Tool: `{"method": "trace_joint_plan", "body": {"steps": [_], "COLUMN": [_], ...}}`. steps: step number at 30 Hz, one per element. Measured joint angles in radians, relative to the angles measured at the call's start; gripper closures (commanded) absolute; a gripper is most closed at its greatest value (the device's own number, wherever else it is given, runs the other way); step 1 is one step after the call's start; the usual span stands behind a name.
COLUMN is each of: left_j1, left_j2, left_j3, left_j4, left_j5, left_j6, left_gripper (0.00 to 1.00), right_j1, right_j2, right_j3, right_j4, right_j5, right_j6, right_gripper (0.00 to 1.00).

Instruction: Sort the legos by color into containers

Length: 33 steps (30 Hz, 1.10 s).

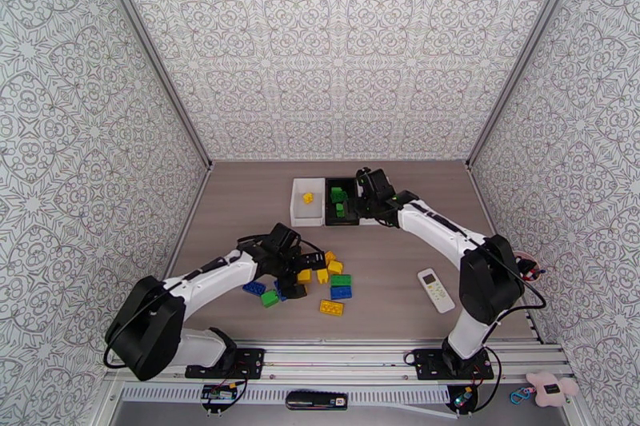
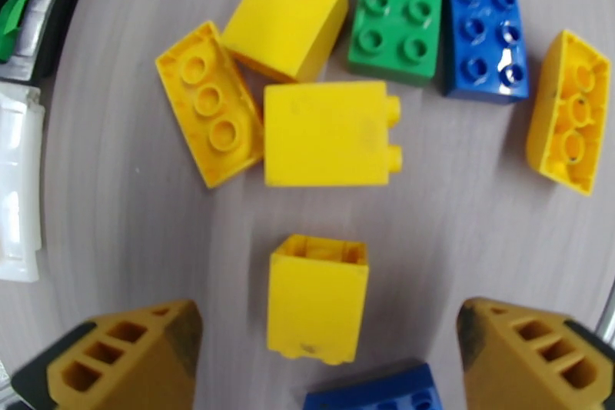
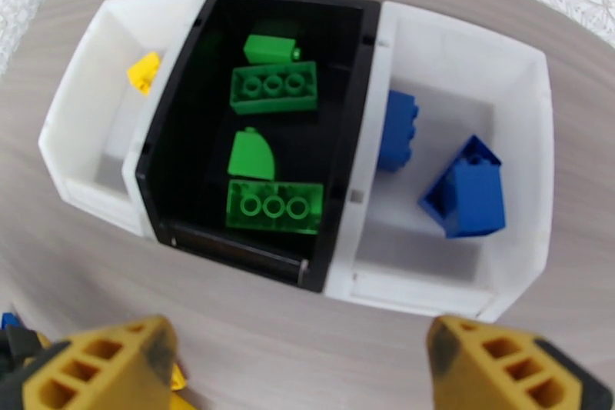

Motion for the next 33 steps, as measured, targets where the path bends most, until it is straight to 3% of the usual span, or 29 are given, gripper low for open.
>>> {"method": "trace_joint_plan", "body": {"steps": [5, 7, 16, 25, 33], "left_j1": [0.000, 0.000, 0.000, 0.036, 0.120], "left_j2": [0.069, 0.087, 0.124, 0.018, -0.092], "left_j3": [0.005, 0.008, 0.036, 0.038, 0.035], "left_j4": [0.034, 0.041, 0.043, 0.082, 0.302], "left_j5": [-0.014, -0.014, -0.015, 0.005, -0.017], "left_j6": [0.017, 0.026, 0.016, -0.100, -0.452], "left_gripper": [0.24, 0.39, 0.71, 0.71, 0.73], "right_j1": [0.000, 0.000, 0.000, 0.000, 0.022], "right_j2": [-0.014, -0.018, -0.034, -0.068, -0.097], "right_j3": [-0.004, -0.005, -0.023, -0.025, -0.025], "right_j4": [0.002, 0.002, 0.002, 0.001, -0.010], "right_j5": [0.000, 0.000, 0.000, -0.032, -0.057], "right_j6": [0.000, 0.000, 0.004, -0.001, -0.032], "right_gripper": [0.11, 0.11, 0.11, 0.09, 0.08]}}
